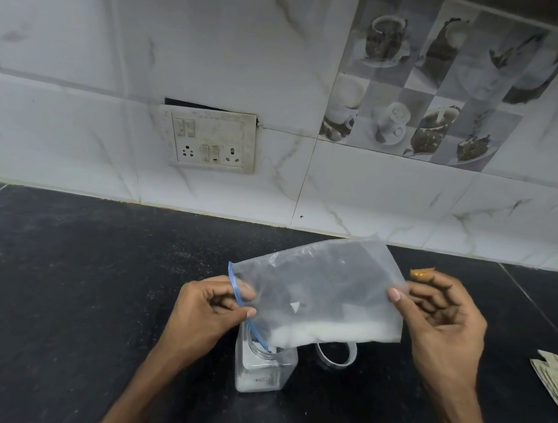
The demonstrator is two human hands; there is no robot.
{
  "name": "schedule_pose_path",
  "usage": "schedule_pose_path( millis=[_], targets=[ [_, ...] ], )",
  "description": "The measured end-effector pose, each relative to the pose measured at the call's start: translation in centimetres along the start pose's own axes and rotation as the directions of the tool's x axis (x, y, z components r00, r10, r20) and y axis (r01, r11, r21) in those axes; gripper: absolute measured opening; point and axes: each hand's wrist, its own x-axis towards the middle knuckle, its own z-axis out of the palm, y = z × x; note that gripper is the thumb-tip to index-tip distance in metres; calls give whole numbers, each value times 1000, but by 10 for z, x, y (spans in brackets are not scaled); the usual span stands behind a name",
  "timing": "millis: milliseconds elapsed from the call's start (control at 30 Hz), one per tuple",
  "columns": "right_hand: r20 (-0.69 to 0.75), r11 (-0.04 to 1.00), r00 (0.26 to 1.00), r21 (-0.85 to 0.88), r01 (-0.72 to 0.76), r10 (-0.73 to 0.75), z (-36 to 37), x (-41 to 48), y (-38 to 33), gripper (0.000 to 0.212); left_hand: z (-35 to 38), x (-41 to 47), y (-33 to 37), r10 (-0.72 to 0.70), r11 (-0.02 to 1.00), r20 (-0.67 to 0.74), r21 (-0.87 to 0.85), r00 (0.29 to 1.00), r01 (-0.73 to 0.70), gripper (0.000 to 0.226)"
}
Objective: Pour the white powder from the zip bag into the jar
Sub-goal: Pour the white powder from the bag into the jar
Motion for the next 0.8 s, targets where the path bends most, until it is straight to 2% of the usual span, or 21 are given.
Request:
schedule_pose_path(
  millis=[300,433,800],
  targets=[
    [-43,1000,999,-18,25,-25,0,-1,2,28,1,0,3,2,1000,6,-11,1000,-2,27],
    [-21,997,999,-74,31,-32,0,-2,5,22,1,2,2,-2,1000,0,-8,1000,2,27],
    [8,992,997,-95,77,-76,4,1,5,15,0,3,-2,6,1000,-1,-5,1000,-6,27]
  ],
)
